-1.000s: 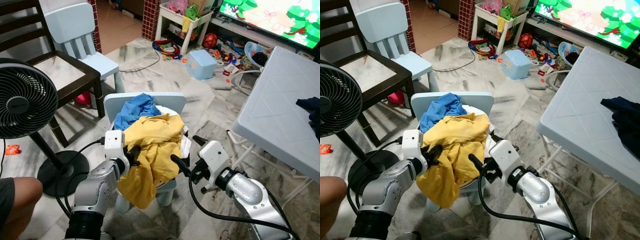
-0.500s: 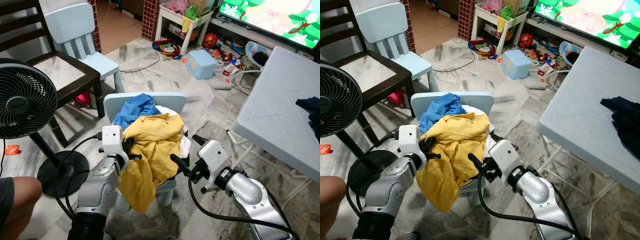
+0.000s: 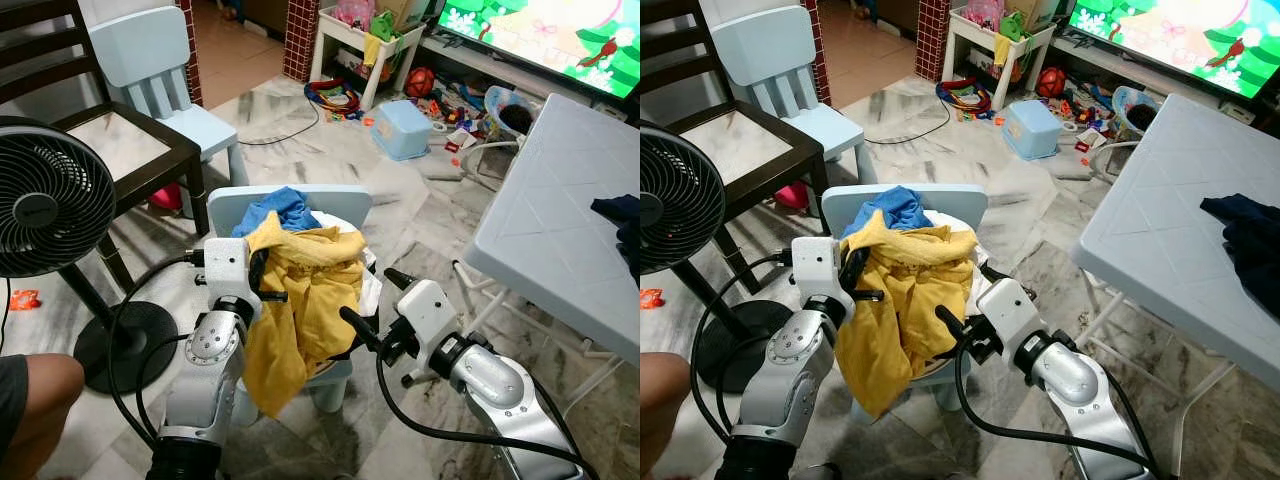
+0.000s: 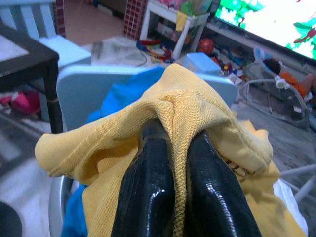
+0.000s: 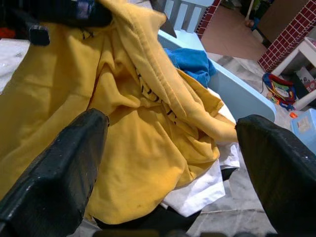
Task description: Hang hanger
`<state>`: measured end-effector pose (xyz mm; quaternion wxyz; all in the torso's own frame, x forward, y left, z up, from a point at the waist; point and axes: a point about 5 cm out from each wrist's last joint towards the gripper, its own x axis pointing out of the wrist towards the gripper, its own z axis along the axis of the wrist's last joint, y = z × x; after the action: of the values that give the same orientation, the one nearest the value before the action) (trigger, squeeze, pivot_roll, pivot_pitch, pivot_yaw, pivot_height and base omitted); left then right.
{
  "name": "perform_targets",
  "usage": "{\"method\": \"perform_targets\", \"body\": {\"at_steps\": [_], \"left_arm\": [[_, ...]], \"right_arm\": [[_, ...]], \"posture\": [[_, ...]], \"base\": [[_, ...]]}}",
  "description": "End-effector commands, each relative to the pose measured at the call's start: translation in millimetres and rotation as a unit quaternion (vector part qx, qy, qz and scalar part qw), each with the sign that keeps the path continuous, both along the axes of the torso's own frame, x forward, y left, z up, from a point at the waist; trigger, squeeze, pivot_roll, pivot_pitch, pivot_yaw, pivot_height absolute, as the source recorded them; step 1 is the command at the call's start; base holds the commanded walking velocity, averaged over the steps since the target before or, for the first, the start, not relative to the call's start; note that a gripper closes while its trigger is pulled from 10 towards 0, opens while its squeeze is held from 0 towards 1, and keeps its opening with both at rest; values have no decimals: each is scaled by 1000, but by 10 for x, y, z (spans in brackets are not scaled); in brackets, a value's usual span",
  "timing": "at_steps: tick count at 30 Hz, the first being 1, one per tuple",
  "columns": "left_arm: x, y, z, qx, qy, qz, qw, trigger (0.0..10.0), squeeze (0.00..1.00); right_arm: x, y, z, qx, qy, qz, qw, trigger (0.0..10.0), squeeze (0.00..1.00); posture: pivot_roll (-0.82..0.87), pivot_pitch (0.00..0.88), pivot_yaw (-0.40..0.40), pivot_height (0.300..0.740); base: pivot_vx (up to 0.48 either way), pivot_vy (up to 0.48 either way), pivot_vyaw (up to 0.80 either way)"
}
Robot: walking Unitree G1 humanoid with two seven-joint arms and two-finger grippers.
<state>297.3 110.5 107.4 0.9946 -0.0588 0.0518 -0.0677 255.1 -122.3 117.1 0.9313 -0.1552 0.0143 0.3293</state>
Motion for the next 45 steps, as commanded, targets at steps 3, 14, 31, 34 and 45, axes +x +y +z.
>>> {"method": "perform_targets", "body": {"at_steps": [3, 14, 31, 34, 45], "left_arm": [[-81, -77, -169, -1, 41, -13, 999, 0, 0], [-198, -88, -442, 40, 124, -27, 991, 10000, 1000], [-324, 9, -99, 54, 114, -1, 992, 10000, 0], [-259, 7, 67, 40, 97, 0, 995, 10000, 0], [-185, 101, -38, 33, 133, -9, 990, 10000, 0]], "right_arm": [[6, -30, -31, -8, 6, 2, 1000, 10000, 0], [-4, -24, -47, -12, 7, 7, 1000, 10000, 0], [-41, -26, -70, -18, 9, 13, 1000, 10000, 0], [-46, -34, -74, -20, 10, 13, 1000, 10000, 0], [-59, -18, -82, -21, 11, 16, 1000, 10000, 0]], "posture": [[-29, 112, -185, 740], [-31, 111, -187, 740], [-25, 127, -187, 740], [-27, 129, -188, 740], [-31, 131, -187, 740]], "base": [[0, 0, 0], [0, 0, 0], [0, 0, 0], [0, 0, 0], [0, 0, 0]]}}
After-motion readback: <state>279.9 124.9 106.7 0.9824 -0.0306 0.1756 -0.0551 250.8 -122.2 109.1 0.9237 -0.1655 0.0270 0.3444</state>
